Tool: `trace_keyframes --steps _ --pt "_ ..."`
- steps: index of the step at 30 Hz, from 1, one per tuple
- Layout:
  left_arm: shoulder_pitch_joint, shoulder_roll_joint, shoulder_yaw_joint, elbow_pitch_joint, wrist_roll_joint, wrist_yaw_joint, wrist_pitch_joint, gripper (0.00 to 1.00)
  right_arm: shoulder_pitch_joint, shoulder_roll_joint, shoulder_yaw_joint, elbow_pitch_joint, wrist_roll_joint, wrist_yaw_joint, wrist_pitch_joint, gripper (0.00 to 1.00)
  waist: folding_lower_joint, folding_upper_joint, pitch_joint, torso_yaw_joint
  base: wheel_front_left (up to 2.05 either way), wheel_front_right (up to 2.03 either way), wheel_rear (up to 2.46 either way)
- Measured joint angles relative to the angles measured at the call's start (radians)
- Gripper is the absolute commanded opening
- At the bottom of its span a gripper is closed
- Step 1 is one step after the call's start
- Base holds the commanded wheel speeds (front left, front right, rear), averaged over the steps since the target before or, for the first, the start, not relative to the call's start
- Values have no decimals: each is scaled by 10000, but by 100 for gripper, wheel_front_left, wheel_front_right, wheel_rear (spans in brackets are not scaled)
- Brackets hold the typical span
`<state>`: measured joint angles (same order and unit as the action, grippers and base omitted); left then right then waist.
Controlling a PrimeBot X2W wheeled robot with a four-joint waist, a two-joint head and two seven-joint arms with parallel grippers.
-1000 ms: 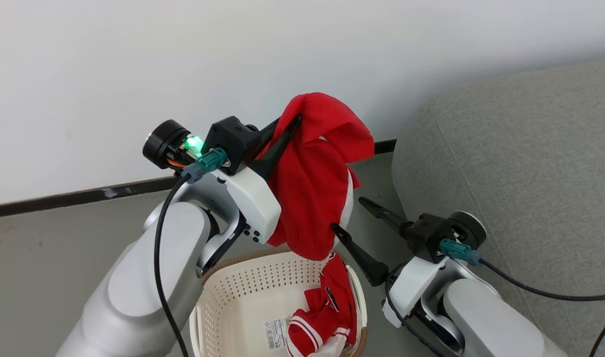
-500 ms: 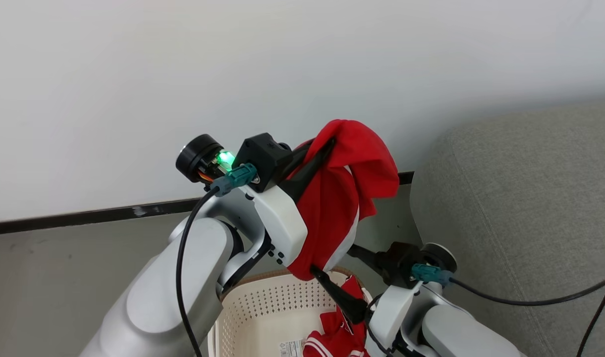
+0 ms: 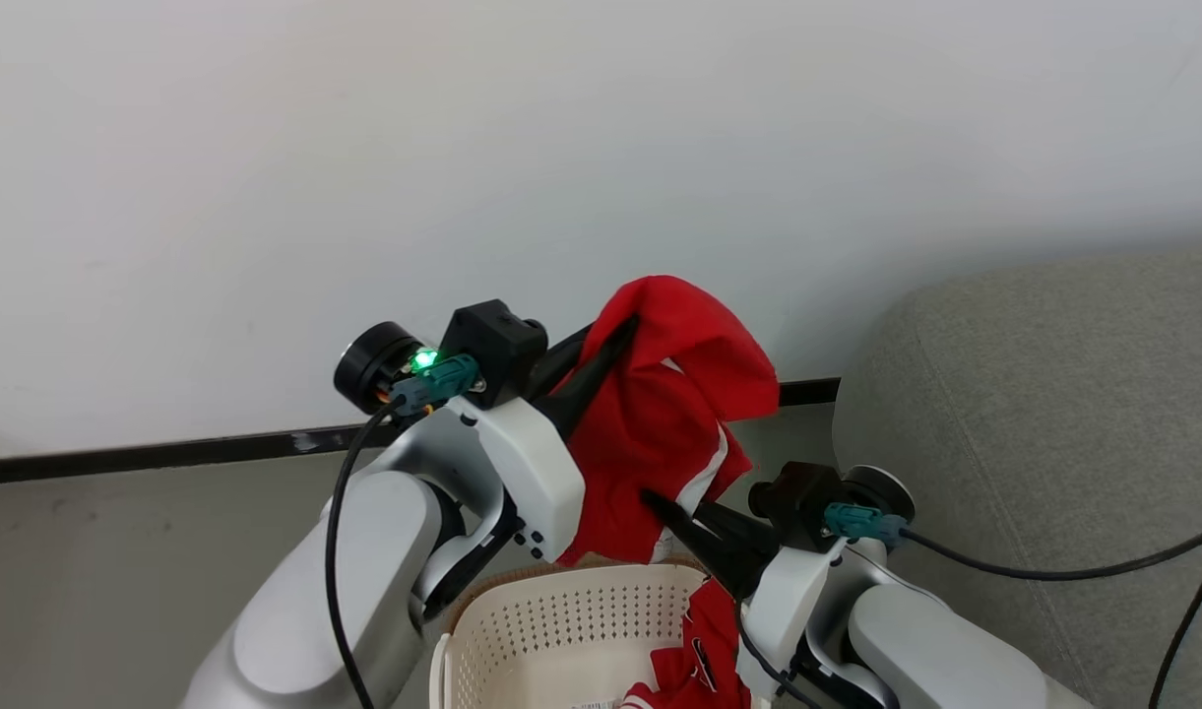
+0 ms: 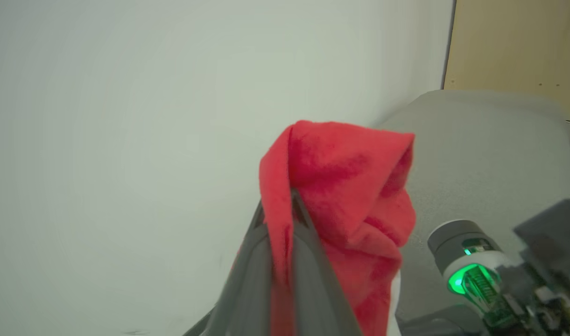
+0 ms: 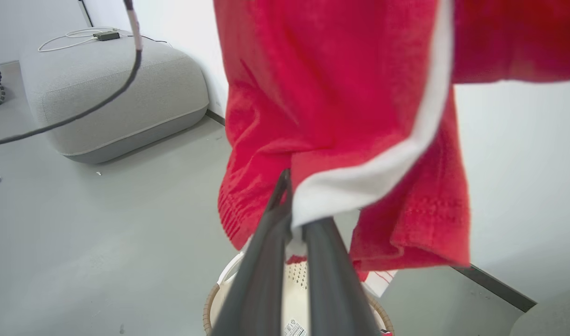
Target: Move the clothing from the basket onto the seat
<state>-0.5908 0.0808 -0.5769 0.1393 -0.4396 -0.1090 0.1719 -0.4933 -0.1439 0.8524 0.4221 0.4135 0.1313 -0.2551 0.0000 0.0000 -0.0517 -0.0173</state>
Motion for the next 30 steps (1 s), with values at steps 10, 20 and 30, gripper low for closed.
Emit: trace_keyframes --steps 10,20,30 --pt "653 167 644 134 -230 454 -221 60 202 -681 -938 -700 -2 0 0 0 0 0 -7 -285 0 0 0" --pt "1264 192 1014 387 -330 805 -709 100 231 -1429 -2675 -1348 -382 0 2 0 0 0 26 -691 0 0 0" --pt "1900 111 1060 380 -688 857 -1221 100 923 -1965 -4477 -2165 -959 0 0 0 0 0 15 -1139 0 0 0"
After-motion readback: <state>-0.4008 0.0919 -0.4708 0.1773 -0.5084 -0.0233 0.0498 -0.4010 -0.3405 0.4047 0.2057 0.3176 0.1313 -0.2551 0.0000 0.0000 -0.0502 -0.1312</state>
